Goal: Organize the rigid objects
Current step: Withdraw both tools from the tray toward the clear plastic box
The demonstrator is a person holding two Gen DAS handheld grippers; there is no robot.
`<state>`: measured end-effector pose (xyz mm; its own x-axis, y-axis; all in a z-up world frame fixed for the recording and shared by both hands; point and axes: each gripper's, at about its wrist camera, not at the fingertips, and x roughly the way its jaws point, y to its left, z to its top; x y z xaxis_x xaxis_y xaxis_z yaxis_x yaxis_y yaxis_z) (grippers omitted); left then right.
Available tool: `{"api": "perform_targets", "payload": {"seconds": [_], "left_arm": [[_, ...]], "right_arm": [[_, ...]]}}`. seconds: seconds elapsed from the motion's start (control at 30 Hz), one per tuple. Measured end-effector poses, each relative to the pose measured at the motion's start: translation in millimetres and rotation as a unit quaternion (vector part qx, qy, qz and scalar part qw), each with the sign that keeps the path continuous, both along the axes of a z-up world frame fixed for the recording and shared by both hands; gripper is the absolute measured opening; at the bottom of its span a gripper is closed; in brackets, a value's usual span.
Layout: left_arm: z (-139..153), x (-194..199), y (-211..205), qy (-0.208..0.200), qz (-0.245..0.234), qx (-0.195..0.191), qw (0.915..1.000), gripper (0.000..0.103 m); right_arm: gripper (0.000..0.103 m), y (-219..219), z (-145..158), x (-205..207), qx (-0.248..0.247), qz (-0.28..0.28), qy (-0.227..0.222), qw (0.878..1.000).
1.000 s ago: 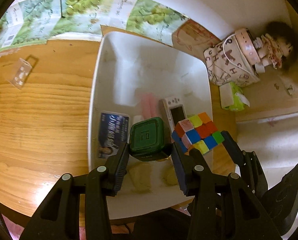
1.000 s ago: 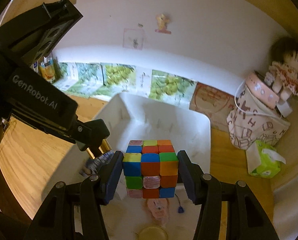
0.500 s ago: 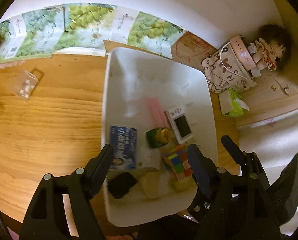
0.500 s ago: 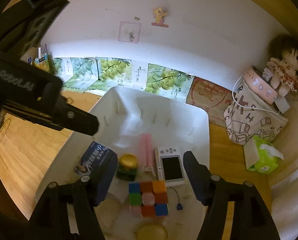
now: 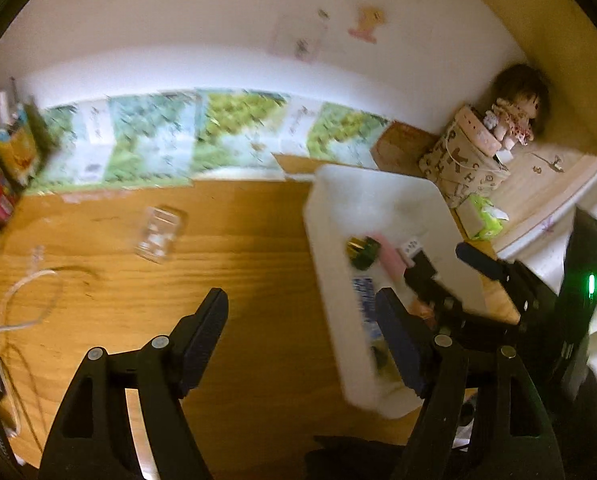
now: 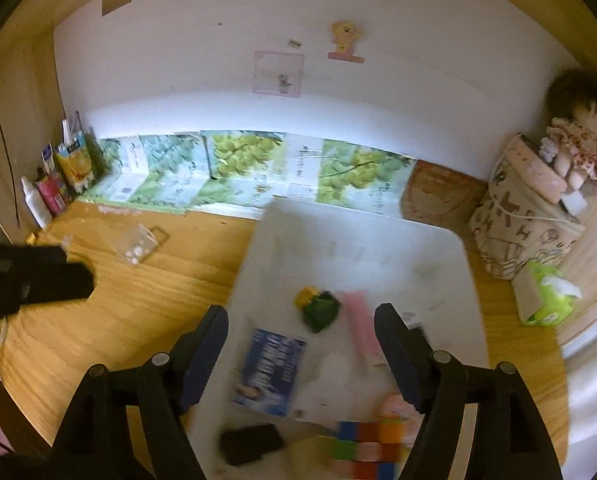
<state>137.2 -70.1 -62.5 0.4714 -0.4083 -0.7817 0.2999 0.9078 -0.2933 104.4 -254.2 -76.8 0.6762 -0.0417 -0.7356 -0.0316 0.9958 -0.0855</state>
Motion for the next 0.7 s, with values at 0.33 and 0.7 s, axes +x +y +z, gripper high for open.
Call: {"api": "perform_targets", "payload": {"seconds": [0.33,0.7], "left_arm": [[2.5,-24.7,90.5,-0.051,-0.001,0.010,0.9987,0.079],[-22.7,-24.7,169.4,-0.020,0.072,-0.002,0.9972,0.079]], "right_arm": [[0.076,63.0,5.7,52.5,0.033,-0.035,0.031,0.998],[0.076,104.1,-36.1,120.9,0.110,-0.074,0.139,0.981]]}}
